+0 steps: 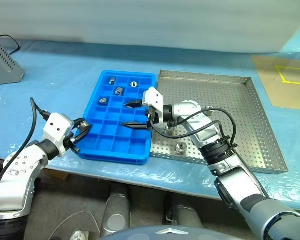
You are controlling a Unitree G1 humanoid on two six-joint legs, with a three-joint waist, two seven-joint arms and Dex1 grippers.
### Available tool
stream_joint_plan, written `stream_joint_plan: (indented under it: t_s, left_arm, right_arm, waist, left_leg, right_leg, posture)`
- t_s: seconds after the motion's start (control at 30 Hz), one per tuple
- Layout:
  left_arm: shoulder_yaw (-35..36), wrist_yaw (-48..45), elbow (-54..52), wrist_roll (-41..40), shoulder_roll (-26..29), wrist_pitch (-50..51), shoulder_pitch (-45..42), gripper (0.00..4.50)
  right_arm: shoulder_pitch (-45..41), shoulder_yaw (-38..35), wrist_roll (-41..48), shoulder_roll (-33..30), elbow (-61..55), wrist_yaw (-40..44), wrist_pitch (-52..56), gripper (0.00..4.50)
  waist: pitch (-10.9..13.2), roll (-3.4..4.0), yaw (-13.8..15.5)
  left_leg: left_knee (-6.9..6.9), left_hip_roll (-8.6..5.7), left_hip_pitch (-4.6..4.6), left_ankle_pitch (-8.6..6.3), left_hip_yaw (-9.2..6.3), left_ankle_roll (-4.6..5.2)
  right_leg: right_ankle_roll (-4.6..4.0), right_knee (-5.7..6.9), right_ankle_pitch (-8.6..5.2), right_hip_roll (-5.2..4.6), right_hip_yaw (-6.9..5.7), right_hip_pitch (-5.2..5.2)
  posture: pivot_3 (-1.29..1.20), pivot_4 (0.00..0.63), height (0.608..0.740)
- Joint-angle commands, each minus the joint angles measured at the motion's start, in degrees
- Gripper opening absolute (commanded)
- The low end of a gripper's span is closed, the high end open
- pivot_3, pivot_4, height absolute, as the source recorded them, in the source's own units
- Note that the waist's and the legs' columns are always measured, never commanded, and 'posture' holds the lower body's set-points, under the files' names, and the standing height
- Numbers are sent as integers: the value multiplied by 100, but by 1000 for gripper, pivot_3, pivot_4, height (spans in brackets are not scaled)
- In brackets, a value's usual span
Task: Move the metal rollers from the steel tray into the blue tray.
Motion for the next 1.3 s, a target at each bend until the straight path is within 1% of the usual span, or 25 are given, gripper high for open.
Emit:
stream_joint_plan:
  t_s: [0.03, 0.2, 0.33, 0.47, 0.57, 0.7, 0.8, 0.87, 0.93, 1.0, 1.07, 1.17, 1.2, 1.3]
  left_arm:
    - [-102, 115, 47, -24, -12, -40, -147, 1559]
    - [-288, 234, 287, 104, 10, -12, -197, 1559]
    - [-236, 288, 455, 40, 20, 70, -168, 1559]
    - [-268, 405, 645, 154, 36, -6, -252, 2665]
    - [-379, 420, 639, 222, 64, -56, -374, 3666]
    - [-409, 468, 514, 90, -25, 42, -696, 3666]
    - [-556, 308, 300, -96, -13, 129, -1035, 3666]
    - [-614, 193, 263, -287, -11, 208, -1355, 3666]
    - [-683, 135, 447, -349, 5, 218, -1852, 3666]
    - [-793, -113, 647, -478, 74, 235, -2317, 3666]
    - [-1019, -464, 930, -518, 129, 177, -2721, 3666]
    - [-1671, -1074, 1870, -238, 14, -260, -3446, 3666]
    - [-1812, -1210, 2091, -171, -22, -396, -3586, 3666]
    - [-2426, -1794, 3021, 75, -393, -933, -4229, 3666]
  right_arm:
    - [53, -31, 54, 22, -294, 8, 6, 3696]
    - [115, -64, 17, -46, -373, -51, 49, 3696]
    - [134, -103, 13, -98, -402, -112, 67, 3696]
    - [145, -113, 14, -120, -413, -157, 70, 3696]
    - [159, -119, 10, -135, -404, -186, 61, 3696]
    - [179, -148, 16, -154, -391, -231, 52, 3696]
    - [160, -220, -2, -198, -384, -326, 48, 3696]
    - [155, -311, 8, -278, -416, -394, 71, 3696]
    - [166, -431, 19, -463, -552, -442, 109, 3696]
    - [188, -648, 115, -666, -753, -516, 260, 3696]
    - [317, -881, 103, -939, -955, -633, 364, 3696]
    - [725, -1233, 33, -1424, -1322, -816, 543, 3696]
    - [811, -1282, 24, -1513, -1408, -869, 587, 3696]
    - [1279, -1562, 69, -1761, -1966, -1171, 892, 3696]
  waist:
    - [0, 0, -1]
    - [-1, -1, -16]
    - [-2, -3, -21]
    - [-2, -3, -19]
    - [-2, -4, -15]
    - [-3, -4, -16]
    - [-3, -5, -17]
    - [-3, -5, -19]
    - [-3, -5, -20]
    - [-3, -5, -40]
    - [-4, -6, -97]
    - [-7, -6, -151]
    - [-7, -6, -171]
    - [-8, -6, -343]
  left_leg:
    - [0, 0, 0, 0, 0, 0]
    - [-1, -1, -10, 0, 1, 0]
    - [-2, 3, -8, 1, 1, -2]
    - [-2, 3, -3, 2, 1, -3]
    - [-2, 2, -2, 3, 1, -4]
    - [1, 2, -3, 3, 1, -4]
    - [2, 1, -5, 3, 1, -4]
    - [5, 1, -6, 4, 1, -4]
    - [11, 0, -6, 4, 1, -4]
    - [20, 0, -6, 4, 2, -5]
    - [24, -2, -3, 5, 2, -5]
    - [25, -7, 1, 6, 3, -6]
    - [25, -7, 0, 7, 3, -6]
    - [29, -9, -1, 6, 7, -5]
  right_leg:
    - [-13, -1, 8, 0, 0, 0]
    - [-17, -4, 10, 1, 1, -10]
    - [-17, -3, 9, 6, 1, -9]
    - [-16, 0, 9, 6, 2, -7]
    - [-16, 1, 9, 6, 2, -6]
    - [-17, 1, 10, 6, 2, -5]
    - [-18, 1, 11, 6, 2, -5]
    - [-19, 2, 11, 6, 2, -5]
    - [-19, 7, 11, 5, 2, -4]
    - [-18, 13, 12, 5, 3, -1]
    - [-18, 18, 12, 5, 7, 1]
    - [-17, 21, 12, 5, 11, 4]
    - [-17, 21, 12, 5, 11, 4]
    - [-16, 21, 14, 5, 17, 3]
  posture:
    - [266, 150, 740]
    - [251, 150, 740]
    - [240, 150, 740]
    - [236, 150, 740]
    - [235, 150, 740]
    - [215, 150, 740]
    - [186, 150, 740]
    - [156, 150, 740]
    - [102, 150, 740]
    - [65, 150, 740]
    - [37, 150, 740]
    - [-65, 150, 740]
    - [-65, 150, 740]
    - [-185, 150, 740]
